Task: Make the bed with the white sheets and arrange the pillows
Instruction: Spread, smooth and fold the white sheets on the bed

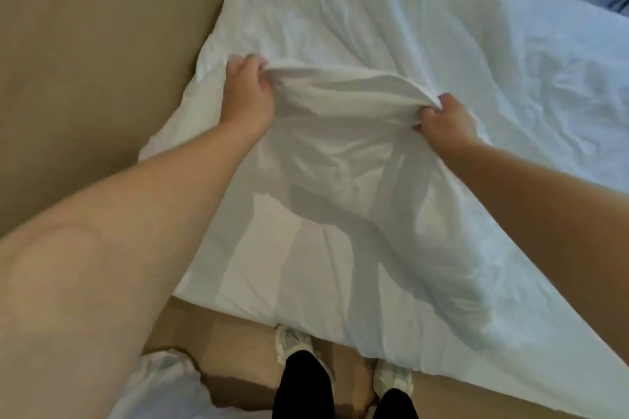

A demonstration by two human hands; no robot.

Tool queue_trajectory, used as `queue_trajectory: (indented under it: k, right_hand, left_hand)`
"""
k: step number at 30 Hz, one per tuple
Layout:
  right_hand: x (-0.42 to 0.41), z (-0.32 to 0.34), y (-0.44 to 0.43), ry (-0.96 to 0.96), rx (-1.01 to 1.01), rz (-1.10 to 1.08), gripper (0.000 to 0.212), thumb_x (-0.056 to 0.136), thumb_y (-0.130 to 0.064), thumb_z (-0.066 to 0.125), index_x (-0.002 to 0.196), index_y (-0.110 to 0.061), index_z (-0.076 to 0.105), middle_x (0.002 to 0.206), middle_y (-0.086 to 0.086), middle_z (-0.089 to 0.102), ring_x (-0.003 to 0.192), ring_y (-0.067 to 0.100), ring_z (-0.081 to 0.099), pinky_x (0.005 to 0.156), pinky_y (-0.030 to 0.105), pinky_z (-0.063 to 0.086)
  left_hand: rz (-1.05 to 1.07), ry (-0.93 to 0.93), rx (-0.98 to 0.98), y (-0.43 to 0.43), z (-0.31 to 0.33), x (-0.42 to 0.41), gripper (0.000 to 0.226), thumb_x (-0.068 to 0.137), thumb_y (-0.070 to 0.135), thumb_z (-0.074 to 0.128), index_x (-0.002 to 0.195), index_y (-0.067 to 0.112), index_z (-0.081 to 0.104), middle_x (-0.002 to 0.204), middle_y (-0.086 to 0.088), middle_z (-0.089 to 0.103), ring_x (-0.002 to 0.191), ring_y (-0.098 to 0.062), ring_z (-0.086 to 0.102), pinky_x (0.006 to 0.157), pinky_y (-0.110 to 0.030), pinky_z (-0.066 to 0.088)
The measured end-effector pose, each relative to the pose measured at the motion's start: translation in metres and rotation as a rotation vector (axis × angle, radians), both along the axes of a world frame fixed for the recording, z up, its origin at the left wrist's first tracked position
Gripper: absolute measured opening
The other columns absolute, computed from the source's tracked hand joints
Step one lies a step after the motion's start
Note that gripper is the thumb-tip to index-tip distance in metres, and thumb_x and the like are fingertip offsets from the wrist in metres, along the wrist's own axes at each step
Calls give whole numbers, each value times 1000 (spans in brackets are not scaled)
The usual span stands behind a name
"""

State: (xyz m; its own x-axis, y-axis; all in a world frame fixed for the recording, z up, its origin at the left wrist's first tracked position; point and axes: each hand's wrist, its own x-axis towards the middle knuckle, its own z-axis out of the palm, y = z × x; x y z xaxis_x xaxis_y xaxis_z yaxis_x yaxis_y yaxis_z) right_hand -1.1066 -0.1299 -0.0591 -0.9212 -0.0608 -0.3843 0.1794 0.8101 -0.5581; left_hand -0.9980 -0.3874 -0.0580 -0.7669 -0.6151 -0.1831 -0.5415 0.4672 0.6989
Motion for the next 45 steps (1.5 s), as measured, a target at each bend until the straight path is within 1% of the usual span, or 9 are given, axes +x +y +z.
queue_trajectory:
  k: [4, 11, 17, 23, 30, 34, 39, 41, 45]
  right_hand:
    - [-54, 44, -14, 10, -58, -18, 74, 98, -28, 51, 155, -28, 5, 122, 7, 52, 106, 24, 55, 81, 28, 39]
    - [35, -98, 19, -170, 594, 610, 107, 80, -59, 64, 154, -31, -7, 158, 11, 17, 145, 37, 18, 113, 56, 24]
    - [68, -221, 42, -212, 810, 632, 118, 81, -52, 68, 150, -30, -24, 160, 21, -13, 146, 46, -4, 105, 76, 12]
    - [36, -252, 57, 15, 599, 507, 54, 89, -12, 59, 139, -11, 38, 125, 22, 55, 114, 41, 55, 88, 43, 45]
    - [97, -159, 15, -318, 339, 806, 39, 89, -16, 54, 128, -16, 56, 130, 13, 59, 120, 32, 54, 94, 34, 42]
    - [158, -130, -14, -508, 256, 980, 38, 91, -12, 52, 129, -11, 55, 131, 14, 57, 121, 31, 53, 94, 32, 40]
    - [200, -142, 4, -782, 389, 1170, 42, 93, -7, 50, 135, -11, 52, 136, 12, 54, 121, 29, 52, 98, 33, 42]
    - [224, -155, 16, -808, 421, 1186, 48, 93, -12, 53, 141, -12, 46, 140, 12, 51, 125, 29, 50, 103, 37, 40]
    - [256, -165, 23, -815, 425, 1142, 69, 90, -28, 61, 149, -13, 29, 144, 10, 45, 121, 29, 49, 99, 37, 40]
  left_hand:
    - [-329, 22, -13, 20, 31, -83, 78, 89, -6, 37, 155, 25, 10, 163, -3, -10, 149, -15, 4, 106, -13, 16]
    - [-727, -578, -454, 53, -132, -15, 81, 93, 14, 55, 154, 25, 2, 162, -7, -7, 150, -28, -6, 119, -49, 8]
    - [-834, -632, -752, 44, -239, -23, 79, 93, 13, 49, 155, 24, 0, 161, -15, -3, 148, -34, 2, 116, -57, 9]
    - [-760, -449, -758, 40, -248, -46, 29, 96, 6, 44, 123, -1, 54, 114, -34, 58, 101, -50, 58, 80, -48, 44]
    - [-1056, -884, -957, -20, -122, 24, 27, 84, -3, 48, 106, 10, 58, 71, -3, 43, 70, -26, 49, 63, -31, 41]
    - [-1131, -1040, -878, -53, -67, 91, 39, 92, 6, 44, 127, 24, 50, 97, 4, 53, 93, -20, 57, 70, -23, 36]
    - [-1216, -1198, -614, -24, -107, 194, 48, 94, 3, 41, 137, 24, 44, 125, -1, 55, 113, -20, 56, 87, -26, 42]
    - [-1134, -1229, -492, -15, -127, 227, 57, 93, 6, 42, 145, 25, 33, 146, 0, 41, 135, -18, 39, 116, -44, 23]
    - [-789, -1035, -256, -4, -134, 250, 53, 92, 25, 49, 144, 26, 36, 157, 2, 22, 146, -16, 16, 119, -49, -4]
